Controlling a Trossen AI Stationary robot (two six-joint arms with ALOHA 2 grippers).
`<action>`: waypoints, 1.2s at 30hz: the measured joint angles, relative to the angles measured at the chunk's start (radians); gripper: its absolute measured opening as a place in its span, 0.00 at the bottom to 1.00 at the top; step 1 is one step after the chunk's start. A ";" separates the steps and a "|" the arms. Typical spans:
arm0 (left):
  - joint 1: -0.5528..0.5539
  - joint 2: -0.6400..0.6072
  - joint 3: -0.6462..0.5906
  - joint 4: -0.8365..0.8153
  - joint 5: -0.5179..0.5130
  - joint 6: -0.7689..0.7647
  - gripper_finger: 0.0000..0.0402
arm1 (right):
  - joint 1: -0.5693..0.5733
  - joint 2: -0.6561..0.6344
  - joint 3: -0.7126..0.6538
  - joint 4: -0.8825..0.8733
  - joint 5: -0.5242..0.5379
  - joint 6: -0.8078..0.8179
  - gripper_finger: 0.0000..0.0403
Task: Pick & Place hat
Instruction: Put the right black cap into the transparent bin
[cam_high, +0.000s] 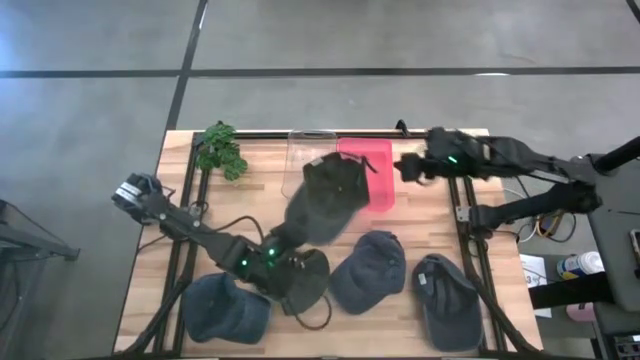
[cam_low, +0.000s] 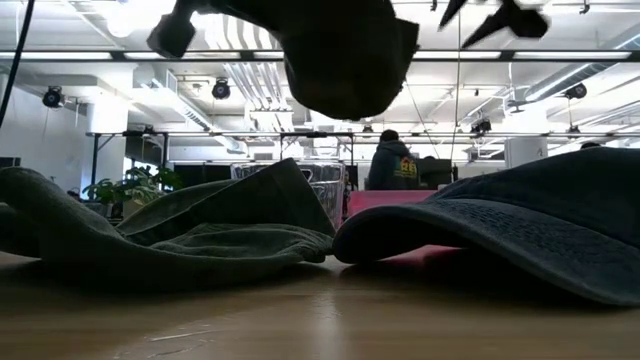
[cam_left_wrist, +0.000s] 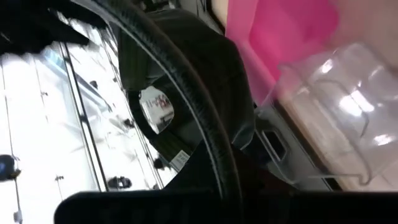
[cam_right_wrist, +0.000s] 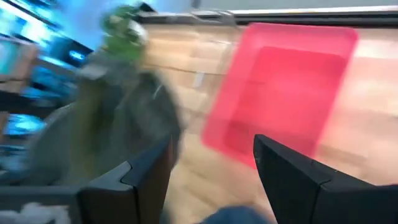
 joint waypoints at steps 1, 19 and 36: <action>-0.007 0.003 0.000 0.003 0.000 -0.001 0.01 | -0.049 0.028 0.000 0.000 -0.034 -0.044 0.53; -0.023 0.013 -0.004 0.003 0.116 -0.039 0.01 | 0.015 0.562 0.263 0.119 -0.484 -0.365 0.14; 0.004 0.010 -0.044 0.024 0.104 -0.074 0.02 | 0.136 0.737 0.450 0.095 -0.595 -0.447 0.07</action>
